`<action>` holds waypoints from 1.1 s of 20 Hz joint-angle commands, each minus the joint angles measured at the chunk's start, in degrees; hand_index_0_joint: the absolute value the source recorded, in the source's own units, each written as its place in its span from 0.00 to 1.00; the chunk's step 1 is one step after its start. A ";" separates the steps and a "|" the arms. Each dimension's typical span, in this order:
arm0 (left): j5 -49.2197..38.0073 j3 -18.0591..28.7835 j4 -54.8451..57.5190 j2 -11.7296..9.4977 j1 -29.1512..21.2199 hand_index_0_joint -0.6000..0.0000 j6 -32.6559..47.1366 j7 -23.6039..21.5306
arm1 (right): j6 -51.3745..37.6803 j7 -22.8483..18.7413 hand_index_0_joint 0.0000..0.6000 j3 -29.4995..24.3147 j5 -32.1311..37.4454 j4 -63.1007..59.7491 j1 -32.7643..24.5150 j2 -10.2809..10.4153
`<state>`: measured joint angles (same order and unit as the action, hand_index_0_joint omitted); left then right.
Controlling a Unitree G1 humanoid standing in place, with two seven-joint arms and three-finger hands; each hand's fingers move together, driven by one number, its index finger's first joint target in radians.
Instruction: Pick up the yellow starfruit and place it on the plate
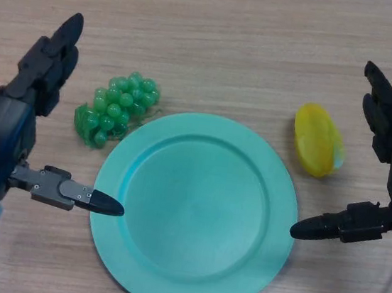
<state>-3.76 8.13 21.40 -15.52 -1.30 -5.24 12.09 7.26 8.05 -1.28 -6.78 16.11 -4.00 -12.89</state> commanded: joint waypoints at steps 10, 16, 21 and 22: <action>-3.88 6.87 3.87 -1.91 0.13 1.00 2.29 0.37 | -10.00 -2.78 0.00 -1.12 -2.00 -0.76 -3.14 -1.44; -6.31 7.11 7.43 -0.91 1.66 1.00 -4.48 -1.35 | -11.83 -2.87 0.00 -1.83 -3.87 -11.22 -10.18 -3.13; -7.15 6.58 11.87 -0.55 2.35 1.00 -9.28 -1.59 | -21.03 -3.28 0.00 -1.67 -16.92 -25.75 -16.75 -6.48; -7.01 6.08 12.52 -0.34 2.31 1.00 -10.20 -1.69 | -22.31 -3.70 0.09 -1.69 -18.49 -27.96 -18.08 -7.06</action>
<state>-10.02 12.30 30.47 -14.45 2.10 -19.78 11.93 -8.07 7.74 -1.09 -25.31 -15.35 -18.90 -17.46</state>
